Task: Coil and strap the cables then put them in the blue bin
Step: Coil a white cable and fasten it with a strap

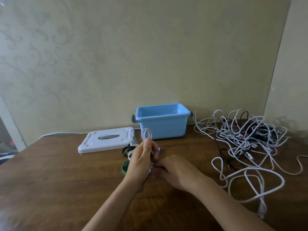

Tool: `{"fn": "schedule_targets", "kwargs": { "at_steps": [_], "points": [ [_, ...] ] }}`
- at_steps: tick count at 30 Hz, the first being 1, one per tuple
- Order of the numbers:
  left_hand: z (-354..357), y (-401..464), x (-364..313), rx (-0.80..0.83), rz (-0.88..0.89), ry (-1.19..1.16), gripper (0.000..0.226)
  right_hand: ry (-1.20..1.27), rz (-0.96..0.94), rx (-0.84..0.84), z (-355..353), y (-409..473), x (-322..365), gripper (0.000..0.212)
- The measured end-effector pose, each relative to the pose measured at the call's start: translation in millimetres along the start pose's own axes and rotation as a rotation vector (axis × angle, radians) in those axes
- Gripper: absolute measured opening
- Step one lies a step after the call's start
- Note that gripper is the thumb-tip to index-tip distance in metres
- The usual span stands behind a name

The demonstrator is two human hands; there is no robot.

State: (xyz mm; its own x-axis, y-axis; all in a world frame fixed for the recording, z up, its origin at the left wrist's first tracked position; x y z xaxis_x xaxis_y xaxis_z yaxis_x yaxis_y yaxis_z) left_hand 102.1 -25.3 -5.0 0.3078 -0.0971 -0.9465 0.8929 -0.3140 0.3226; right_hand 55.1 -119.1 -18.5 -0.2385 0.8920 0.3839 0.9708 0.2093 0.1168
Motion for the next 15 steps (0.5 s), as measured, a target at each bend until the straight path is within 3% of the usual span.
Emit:
{"fn": "schedule_targets", "kwargs": {
  "at_steps": [5,11,15],
  "points": [
    [-4.6,1.9,0.4,-0.02,0.003,0.019,0.05,-0.111,0.078,-0.02,-10.4,-2.7,-6.9,0.037],
    [-2.6,0.3,-1.9,0.034,-0.098,-0.138,0.048,-0.207,0.071,-0.028,-19.5,-3.3,-19.7,0.027],
    [-9.5,0.0,-4.5,0.106,-0.177,-0.273,0.045,0.009,0.258,-0.07,-30.6,-5.9,-53.1,0.045]
  ]
}}
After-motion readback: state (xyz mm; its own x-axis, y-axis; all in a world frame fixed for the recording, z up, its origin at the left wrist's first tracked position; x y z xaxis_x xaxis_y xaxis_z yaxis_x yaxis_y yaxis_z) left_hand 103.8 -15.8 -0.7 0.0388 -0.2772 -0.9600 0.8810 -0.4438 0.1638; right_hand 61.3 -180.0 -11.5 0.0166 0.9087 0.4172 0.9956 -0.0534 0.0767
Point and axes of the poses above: each hand's wrist, its own y-axis towards the middle knuckle, its own z-axis out of the palm, x = y × z, the point moved 7 cm from there along y, towards the middle knuckle, and after that the axes turned 2 degrees about -z, right-handed, at the moved point
